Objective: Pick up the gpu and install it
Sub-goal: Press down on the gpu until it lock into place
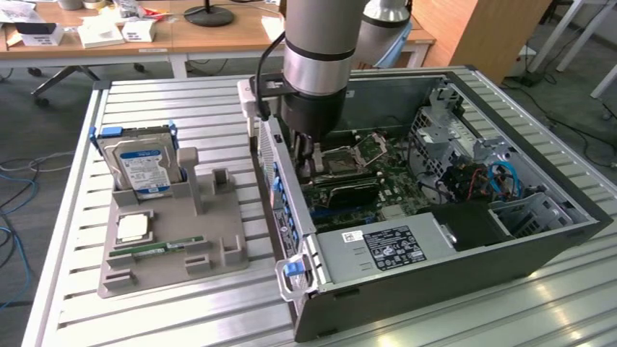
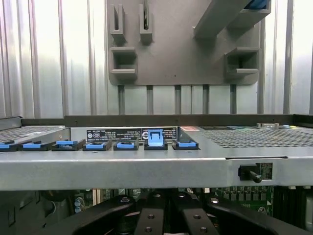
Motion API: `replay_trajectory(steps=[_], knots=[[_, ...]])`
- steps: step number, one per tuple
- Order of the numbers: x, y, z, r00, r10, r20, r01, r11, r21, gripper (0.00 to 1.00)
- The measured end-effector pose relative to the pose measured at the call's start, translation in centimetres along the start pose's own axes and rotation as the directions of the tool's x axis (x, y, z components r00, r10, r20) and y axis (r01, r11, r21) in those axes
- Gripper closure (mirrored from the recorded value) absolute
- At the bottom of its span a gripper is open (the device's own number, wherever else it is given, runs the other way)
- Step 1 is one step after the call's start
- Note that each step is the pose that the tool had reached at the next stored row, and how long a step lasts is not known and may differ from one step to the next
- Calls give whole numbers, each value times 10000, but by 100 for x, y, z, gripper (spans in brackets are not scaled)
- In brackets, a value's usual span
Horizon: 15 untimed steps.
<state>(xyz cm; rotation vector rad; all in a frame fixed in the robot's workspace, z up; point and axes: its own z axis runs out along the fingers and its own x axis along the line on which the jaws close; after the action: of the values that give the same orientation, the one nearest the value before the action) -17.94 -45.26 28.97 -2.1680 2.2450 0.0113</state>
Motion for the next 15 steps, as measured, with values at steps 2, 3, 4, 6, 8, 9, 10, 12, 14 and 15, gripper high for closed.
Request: replay_trajectory(steps=[2,3,4,6,8,9,10,12,14,15], knots=[[0,16,0,10000,0,-5,0,10000,3,89],[1,22,0,10000,0,-8,0,10000,3,89],[1,29,0,10000,-1,-10,1,10000,4,89],[1,39,0,10000,-2,-13,2,10000,6,89],[2,40,0,10000,-3,-17,3,10000,4,89],[2,41,0,10000,-1,-18,1,10000,4,89],[1,41,0,10000,0,-19,0,10000,5,89],[2,42,1,10000,0,-20,0,10000,3,89],[2,42,6,10000,-1,-21,1,10000,3,89],[2,42,10,10000,-1,-21,1,10000,3,89]])
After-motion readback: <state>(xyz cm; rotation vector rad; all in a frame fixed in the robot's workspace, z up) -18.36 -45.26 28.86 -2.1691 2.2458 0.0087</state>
